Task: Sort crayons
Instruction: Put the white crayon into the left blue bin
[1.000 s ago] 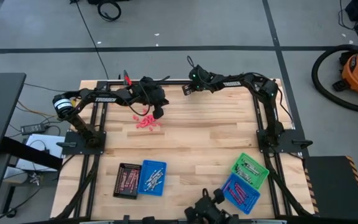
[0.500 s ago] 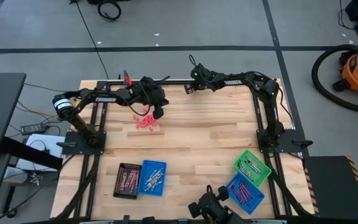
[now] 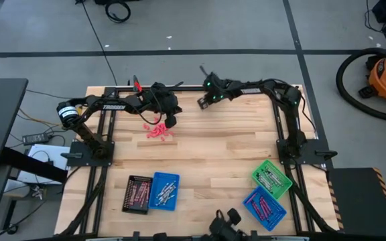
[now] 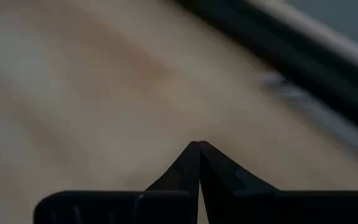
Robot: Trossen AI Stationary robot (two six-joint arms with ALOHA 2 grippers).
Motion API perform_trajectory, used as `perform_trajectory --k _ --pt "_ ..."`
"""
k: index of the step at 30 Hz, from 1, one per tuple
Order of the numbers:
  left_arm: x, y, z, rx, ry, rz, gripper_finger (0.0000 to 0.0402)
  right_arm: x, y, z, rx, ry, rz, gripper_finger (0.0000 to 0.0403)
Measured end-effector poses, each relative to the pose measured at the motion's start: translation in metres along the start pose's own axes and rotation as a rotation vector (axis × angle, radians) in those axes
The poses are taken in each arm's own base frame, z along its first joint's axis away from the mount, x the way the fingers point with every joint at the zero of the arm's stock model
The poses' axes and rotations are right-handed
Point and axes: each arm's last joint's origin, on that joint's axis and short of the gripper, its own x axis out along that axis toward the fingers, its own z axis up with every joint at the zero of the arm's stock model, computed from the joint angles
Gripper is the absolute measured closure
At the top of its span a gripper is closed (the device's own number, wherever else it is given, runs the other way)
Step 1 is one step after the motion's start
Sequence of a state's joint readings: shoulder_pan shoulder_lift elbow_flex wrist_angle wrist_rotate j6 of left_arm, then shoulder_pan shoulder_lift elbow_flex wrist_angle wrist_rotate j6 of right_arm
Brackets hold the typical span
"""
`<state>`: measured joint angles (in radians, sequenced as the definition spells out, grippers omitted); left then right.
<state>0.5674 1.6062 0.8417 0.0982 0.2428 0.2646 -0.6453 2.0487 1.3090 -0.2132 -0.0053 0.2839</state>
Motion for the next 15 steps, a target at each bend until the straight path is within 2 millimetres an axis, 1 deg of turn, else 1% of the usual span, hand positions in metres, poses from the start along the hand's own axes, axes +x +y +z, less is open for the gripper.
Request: perform_trajectory --k 2,3,5,9,15 --pt "0.000 0.000 0.000 0.000 0.000 0.000 0.0354 -0.006 0.013 -0.001 -0.035 -0.013 -0.018 0.0387" --pt "0.000 0.000 0.000 0.000 0.000 0.000 0.0354 -0.007 0.015 -0.001 -0.040 -0.023 -0.044 0.0387" --pt "0.000 0.000 0.000 0.000 0.000 0.000 0.0354 -0.006 0.010 0.000 -0.032 -0.034 -0.091 0.0386" --pt "0.000 0.000 0.000 0.000 0.000 0.000 0.0354 -0.006 -0.001 0.004 -0.001 -0.055 -0.120 0.0387" --pt "0.000 0.000 0.000 0.000 0.000 0.000 0.0354 -0.006 -0.009 0.008 -0.004 -0.089 -0.183 0.0388"
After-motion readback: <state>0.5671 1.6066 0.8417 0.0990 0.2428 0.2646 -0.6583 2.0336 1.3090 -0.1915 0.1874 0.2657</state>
